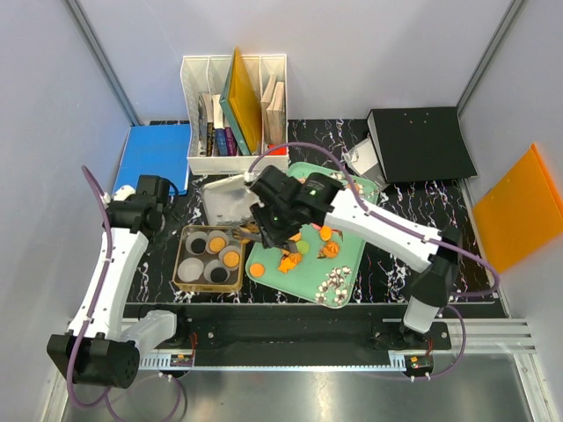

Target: Pack the cookies

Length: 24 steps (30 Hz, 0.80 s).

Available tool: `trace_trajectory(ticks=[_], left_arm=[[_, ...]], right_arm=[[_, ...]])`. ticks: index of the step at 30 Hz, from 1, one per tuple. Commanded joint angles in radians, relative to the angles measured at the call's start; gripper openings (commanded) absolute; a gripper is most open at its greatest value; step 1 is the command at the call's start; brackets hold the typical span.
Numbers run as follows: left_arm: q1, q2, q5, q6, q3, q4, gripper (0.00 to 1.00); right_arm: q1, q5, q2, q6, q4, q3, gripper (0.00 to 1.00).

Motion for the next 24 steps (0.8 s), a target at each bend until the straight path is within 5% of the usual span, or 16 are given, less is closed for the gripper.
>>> trace_trajectory(ticks=[1,24], left_arm=[[0.017,-0.030,-0.060,-0.031,0.026,-0.038,0.99],[0.030,-0.033,-0.126,-0.104,0.025,-0.101,0.99]], right_arm=[[0.070,-0.074,0.048,-0.051,0.053,0.114,0.26],[0.163,-0.214,0.375,-0.179,-0.056,0.496,0.27]])
